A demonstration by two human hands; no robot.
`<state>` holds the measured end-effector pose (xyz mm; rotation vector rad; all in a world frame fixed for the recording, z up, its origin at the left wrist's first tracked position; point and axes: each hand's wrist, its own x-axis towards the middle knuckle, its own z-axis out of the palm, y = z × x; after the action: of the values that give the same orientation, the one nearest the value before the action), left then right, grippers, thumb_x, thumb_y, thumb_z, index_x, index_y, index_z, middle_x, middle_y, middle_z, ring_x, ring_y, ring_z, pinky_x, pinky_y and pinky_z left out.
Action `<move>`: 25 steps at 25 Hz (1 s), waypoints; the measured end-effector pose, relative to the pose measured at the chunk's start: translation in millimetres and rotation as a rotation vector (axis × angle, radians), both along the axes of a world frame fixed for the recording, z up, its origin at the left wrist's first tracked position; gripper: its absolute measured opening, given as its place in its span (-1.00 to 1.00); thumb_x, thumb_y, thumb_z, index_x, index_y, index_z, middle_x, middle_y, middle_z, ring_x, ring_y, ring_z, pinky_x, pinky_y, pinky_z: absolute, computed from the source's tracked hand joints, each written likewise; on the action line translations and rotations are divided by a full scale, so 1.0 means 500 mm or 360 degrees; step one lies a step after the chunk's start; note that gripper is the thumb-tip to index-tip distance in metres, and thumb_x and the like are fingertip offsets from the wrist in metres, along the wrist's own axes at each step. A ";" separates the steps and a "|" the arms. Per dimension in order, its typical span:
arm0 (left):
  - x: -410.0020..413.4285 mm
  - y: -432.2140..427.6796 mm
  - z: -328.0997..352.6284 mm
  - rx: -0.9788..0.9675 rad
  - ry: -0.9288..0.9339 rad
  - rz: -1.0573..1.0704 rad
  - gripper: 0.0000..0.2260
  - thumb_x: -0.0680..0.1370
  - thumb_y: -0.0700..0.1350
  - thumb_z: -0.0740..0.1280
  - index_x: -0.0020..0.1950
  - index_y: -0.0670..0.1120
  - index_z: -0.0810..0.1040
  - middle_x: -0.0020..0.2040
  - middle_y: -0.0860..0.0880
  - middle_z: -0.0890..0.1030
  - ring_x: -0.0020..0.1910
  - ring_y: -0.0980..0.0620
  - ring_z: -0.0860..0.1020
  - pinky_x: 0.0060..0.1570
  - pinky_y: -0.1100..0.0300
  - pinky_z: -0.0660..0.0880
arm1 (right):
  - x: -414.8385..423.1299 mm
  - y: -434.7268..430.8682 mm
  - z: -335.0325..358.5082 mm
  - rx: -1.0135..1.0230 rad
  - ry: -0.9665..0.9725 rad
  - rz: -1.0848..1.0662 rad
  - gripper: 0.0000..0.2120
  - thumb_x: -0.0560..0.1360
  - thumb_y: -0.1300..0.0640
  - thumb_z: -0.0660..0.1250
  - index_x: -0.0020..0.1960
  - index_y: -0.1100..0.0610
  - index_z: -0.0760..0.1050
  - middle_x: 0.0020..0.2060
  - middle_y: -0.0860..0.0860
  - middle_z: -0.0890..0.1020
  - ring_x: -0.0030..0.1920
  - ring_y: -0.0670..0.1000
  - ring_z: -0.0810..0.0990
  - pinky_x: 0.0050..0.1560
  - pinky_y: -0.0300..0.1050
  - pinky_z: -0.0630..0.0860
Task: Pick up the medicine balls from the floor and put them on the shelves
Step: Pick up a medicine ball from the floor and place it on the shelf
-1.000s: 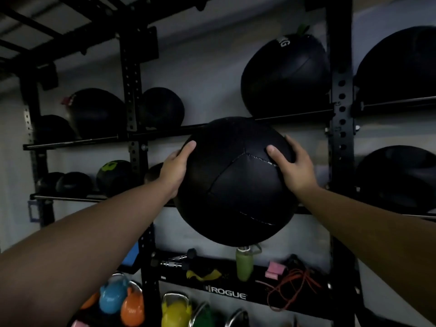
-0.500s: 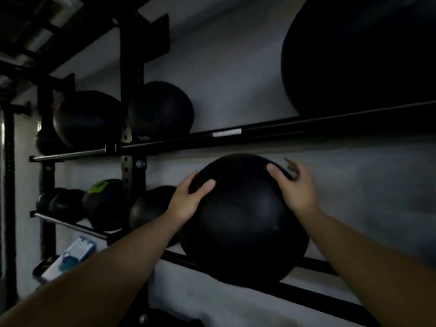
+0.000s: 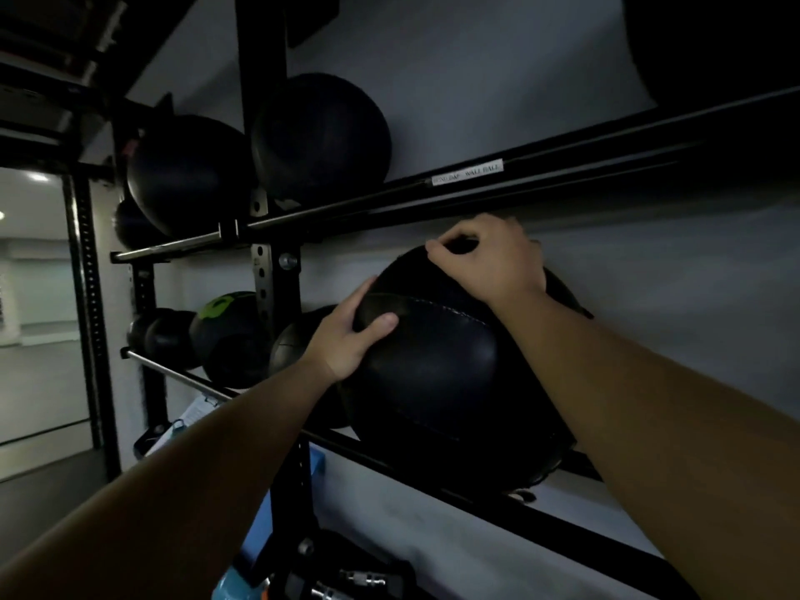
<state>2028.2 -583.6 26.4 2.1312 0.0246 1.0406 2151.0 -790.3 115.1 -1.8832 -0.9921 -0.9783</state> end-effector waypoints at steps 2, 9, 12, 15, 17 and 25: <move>-0.037 -0.014 0.015 0.0052 0.0188 0.0085 -0.09 0.21 0.68 0.34 0.53 0.43 0.32 0.38 0.18 0.60 0.34 0.26 0.54 0.43 0.15 0.44 | -0.017 -0.009 -0.010 0.0002 -0.0102 0.0039 -0.59 0.44 -0.38 0.24 -0.08 -0.13 0.68 0.00 -0.12 0.65 0.13 0.07 0.56 0.13 0.10 0.49; -0.192 -0.094 0.056 0.0366 0.0764 0.0532 0.03 0.12 0.78 0.15 0.48 0.31 0.48 0.41 0.14 0.60 0.39 0.02 0.55 0.34 0.01 0.48 | -0.070 -0.080 -0.034 -0.0737 -0.0097 -0.0198 -0.40 0.60 -0.36 0.10 0.55 -0.12 0.35 0.56 -0.03 0.38 0.49 0.12 0.38 0.42 0.16 0.29; -0.281 -0.107 0.043 0.0579 0.0791 0.0532 -0.05 0.23 0.71 0.19 0.47 0.20 0.52 0.34 0.10 0.62 0.31 0.03 0.58 0.29 -0.02 0.53 | -0.135 -0.136 -0.075 -0.0835 0.0087 -0.0282 -0.31 0.57 -0.42 0.12 0.61 -0.16 0.22 0.62 -0.02 0.24 0.56 0.15 0.24 0.48 0.20 0.18; -0.370 -0.107 0.047 0.0757 0.0793 0.0473 -0.26 0.36 0.61 0.28 0.34 0.15 0.60 0.16 0.15 0.67 0.13 0.09 0.63 0.18 0.02 0.58 | -0.237 -0.167 -0.088 -0.0844 0.0222 -0.0353 -0.41 0.55 -0.39 0.23 0.47 -0.13 0.42 0.43 0.05 0.44 0.42 0.18 0.37 0.41 0.18 0.33; -0.431 -0.102 0.042 0.0893 0.0741 0.0442 -0.39 0.42 0.55 0.32 0.28 0.17 0.62 0.12 0.18 0.67 0.10 0.11 0.63 0.14 0.06 0.58 | -0.315 -0.172 -0.094 -0.0814 0.0278 -0.0337 -0.49 0.53 -0.37 0.26 0.38 -0.13 0.49 0.32 0.04 0.52 0.35 0.17 0.41 0.36 0.18 0.39; -0.728 0.007 0.001 0.1053 0.0693 0.0516 -0.43 0.48 0.48 0.33 0.30 0.13 0.62 0.17 0.15 0.66 0.12 0.08 0.62 0.09 0.08 0.54 | -0.617 -0.104 -0.178 -0.0964 0.0355 -0.0304 -0.47 0.53 -0.39 0.27 0.39 -0.14 0.46 0.32 0.01 0.55 0.30 0.12 0.49 0.30 0.13 0.47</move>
<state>1664.2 -579.9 27.0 3.0079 0.2769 0.8005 1842.5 -842.5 26.0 -2.5612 -1.0628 -0.5812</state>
